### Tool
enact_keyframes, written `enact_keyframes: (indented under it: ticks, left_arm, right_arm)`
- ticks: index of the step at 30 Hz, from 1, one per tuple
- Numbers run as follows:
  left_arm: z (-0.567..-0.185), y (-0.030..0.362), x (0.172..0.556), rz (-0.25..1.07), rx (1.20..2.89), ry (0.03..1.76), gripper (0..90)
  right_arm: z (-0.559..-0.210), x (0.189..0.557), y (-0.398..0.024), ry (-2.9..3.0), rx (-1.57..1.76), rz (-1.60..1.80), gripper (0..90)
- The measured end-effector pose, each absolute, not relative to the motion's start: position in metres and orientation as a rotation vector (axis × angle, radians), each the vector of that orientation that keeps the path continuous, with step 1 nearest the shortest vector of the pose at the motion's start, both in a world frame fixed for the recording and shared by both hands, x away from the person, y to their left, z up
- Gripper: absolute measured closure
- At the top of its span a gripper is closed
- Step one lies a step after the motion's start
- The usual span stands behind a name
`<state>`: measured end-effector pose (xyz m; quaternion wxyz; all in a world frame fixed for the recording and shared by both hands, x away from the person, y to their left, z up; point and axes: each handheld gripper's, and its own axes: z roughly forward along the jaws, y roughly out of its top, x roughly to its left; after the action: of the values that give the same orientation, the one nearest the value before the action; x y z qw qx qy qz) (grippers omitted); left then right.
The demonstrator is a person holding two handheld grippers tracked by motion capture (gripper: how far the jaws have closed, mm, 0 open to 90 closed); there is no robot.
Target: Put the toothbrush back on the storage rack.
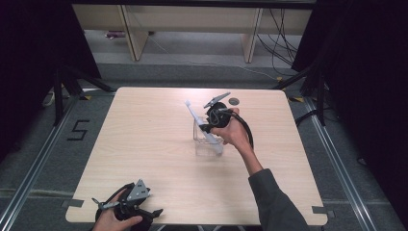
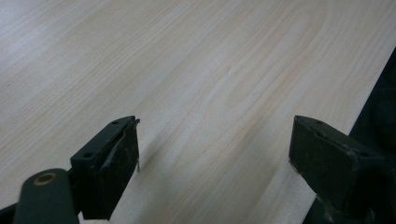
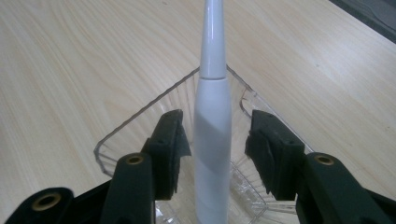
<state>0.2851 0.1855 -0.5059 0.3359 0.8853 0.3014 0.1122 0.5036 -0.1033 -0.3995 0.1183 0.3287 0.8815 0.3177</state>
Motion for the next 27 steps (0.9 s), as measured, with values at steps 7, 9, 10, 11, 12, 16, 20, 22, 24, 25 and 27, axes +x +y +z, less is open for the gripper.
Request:
enact_keyframes:
  ticks: [7, 9, 10, 11, 12, 16, 20, 22, 24, 25, 27]
  left_arm:
    - [-0.506, 0.186, 0.285, 0.292, 2.306, 0.789, 15.4]
    - [-0.506, 0.186, 0.285, 0.292, 2.306, 0.789, 15.4]
    - [-0.506, 0.186, 0.285, 0.292, 2.306, 0.789, 15.4]
    - [-0.506, 0.186, 0.285, 0.293, 2.305, 0.789, 15.4]
    - [-0.506, 0.186, 0.285, 0.293, 2.305, 0.789, 15.4]
    - [-0.506, 0.185, 0.285, 0.291, 2.309, 0.787, 15.4]
    - [-0.506, 0.185, 0.285, 0.291, 2.309, 0.787, 15.4]
    - [-0.506, 0.185, 0.285, 0.290, 2.310, 0.787, 15.4]
    - [-0.506, 0.185, 0.285, 0.291, 2.309, 0.789, 15.4]
    - [-0.506, 0.185, 0.285, 0.291, 2.309, 0.789, 15.4]
    - [-0.506, 0.186, 0.285, 0.291, 2.308, 0.789, 15.4]
  right_arm:
    - [-0.393, 0.496, -0.114, 2.557, 0.943, 0.979, 49.5]
    - [-0.391, 0.492, -0.115, 2.544, 0.971, 0.986, 47.6]
    - [-0.391, 0.492, -0.115, 2.544, 0.971, 0.986, 47.6]
    - [-0.388, 0.490, -0.118, 2.546, 0.944, 1.003, 46.0]
    - [-0.388, 0.490, -0.118, 2.546, 0.944, 1.003, 46.0]
    - [-0.379, 0.480, -0.124, 2.524, 0.980, 1.015, 44.3]
    - [-0.376, 0.474, -0.131, 2.495, 0.976, 1.048, 43.4]
    - [-0.375, 0.475, -0.139, 2.497, 0.872, 1.070, 42.8]
    - [-0.375, 0.474, -0.143, 2.490, 0.887, 1.078, 42.2]
    - [-0.375, 0.474, -0.143, 2.490, 0.887, 1.078, 42.2]
    - [-0.375, 0.471, -0.148, 2.481, 0.926, 1.082, 41.8]
